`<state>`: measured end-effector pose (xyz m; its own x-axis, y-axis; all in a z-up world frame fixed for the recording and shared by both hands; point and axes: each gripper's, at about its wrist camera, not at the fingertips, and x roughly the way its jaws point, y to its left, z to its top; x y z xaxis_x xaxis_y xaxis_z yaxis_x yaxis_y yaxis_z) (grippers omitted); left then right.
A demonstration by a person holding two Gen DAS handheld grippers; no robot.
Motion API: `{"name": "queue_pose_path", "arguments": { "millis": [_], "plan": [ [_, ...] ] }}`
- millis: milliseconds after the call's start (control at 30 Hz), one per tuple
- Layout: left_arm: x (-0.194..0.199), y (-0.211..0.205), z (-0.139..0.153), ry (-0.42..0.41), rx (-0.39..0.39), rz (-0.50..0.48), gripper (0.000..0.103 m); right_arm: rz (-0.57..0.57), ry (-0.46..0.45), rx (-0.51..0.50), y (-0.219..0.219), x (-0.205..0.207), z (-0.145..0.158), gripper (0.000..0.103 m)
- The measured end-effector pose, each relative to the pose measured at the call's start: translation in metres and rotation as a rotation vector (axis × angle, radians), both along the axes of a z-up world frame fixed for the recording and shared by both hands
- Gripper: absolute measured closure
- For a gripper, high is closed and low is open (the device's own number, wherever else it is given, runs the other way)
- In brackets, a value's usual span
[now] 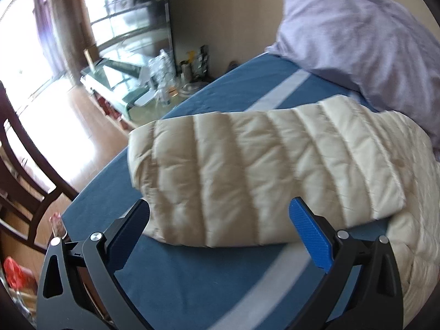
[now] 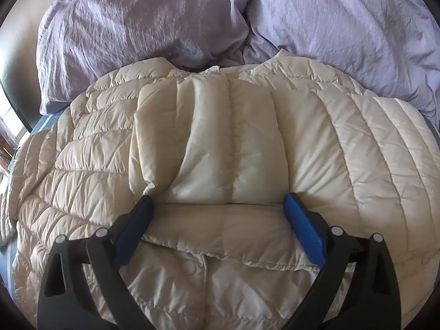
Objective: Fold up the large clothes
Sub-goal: 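Grasp the other sleeve cuff with the left tool and lift it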
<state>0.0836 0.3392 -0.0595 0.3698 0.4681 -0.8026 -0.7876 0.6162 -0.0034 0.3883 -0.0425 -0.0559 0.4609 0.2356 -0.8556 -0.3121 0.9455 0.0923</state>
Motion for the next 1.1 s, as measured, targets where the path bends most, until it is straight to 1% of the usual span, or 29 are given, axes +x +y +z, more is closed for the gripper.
{"name": "queue_pose_path", "arguments": {
  "millis": [67,200,233,300,367,400,433,500,533,600,633,667,700,800,867,967,1033,1100],
  "plan": [
    [-0.003,0.011,-0.002,-0.01,-0.023,0.028,0.003,0.002,0.001,0.005,0.0,0.0,0.0,0.005],
    [-0.006,0.025,-0.008,-0.022,-0.08,0.051,0.015,0.003,0.001,0.009,0.0,-0.001,0.0,0.004],
    [-0.006,0.026,-0.01,-0.021,-0.087,0.054,0.016,0.003,0.001,0.011,0.0,-0.001,0.0,0.004],
    [-0.008,0.027,-0.015,-0.018,-0.102,0.06,0.023,0.003,0.001,0.014,0.0,-0.001,0.0,0.004],
    [-0.01,0.028,-0.018,-0.026,-0.113,0.067,0.027,0.003,0.001,0.018,0.0,-0.001,0.0,0.004],
    [-0.01,0.028,-0.018,-0.032,-0.103,0.071,0.034,0.002,0.001,0.018,-0.001,-0.001,0.0,0.003],
    [-0.01,0.028,-0.017,-0.034,-0.095,0.071,0.037,0.002,0.001,0.019,-0.001,-0.001,0.0,0.003],
    [-0.009,0.026,-0.017,-0.034,-0.083,0.06,0.053,0.002,0.001,0.018,-0.001,-0.001,0.0,0.003],
    [-0.009,0.024,-0.016,-0.033,-0.08,0.054,0.057,0.002,0.001,0.018,-0.001,-0.001,0.0,0.003],
    [-0.006,0.021,-0.015,-0.038,-0.082,0.031,0.077,0.002,0.001,0.019,-0.001,-0.001,0.0,0.003],
    [-0.003,0.02,-0.015,-0.04,-0.084,0.021,0.082,0.002,0.001,0.019,-0.001,-0.001,0.0,0.003],
    [-0.002,0.018,-0.014,-0.038,-0.082,0.013,0.089,0.002,0.001,0.019,-0.001,-0.001,0.0,0.003],
    [0.002,0.015,-0.012,-0.028,-0.07,0.006,0.092,0.002,0.001,0.019,-0.002,-0.001,0.0,0.003],
    [0.011,0.006,-0.003,-0.019,-0.038,-0.017,0.096,-0.002,0.0,0.024,-0.002,-0.001,0.0,0.003],
    [0.019,-0.003,0.01,-0.031,-0.009,-0.042,0.096,-0.005,-0.002,0.029,-0.003,-0.002,0.0,0.003],
    [0.03,-0.017,0.035,-0.072,0.018,-0.088,0.096,-0.004,-0.001,0.023,-0.002,-0.002,0.001,0.003],
    [0.041,-0.033,0.057,-0.114,0.03,-0.138,0.096,0.003,0.002,0.01,-0.002,-0.003,0.003,0.003],
    [0.048,-0.046,0.073,-0.141,0.042,-0.178,0.096,0.01,0.012,0.009,-0.003,-0.005,0.005,0.003]
  ]
}}
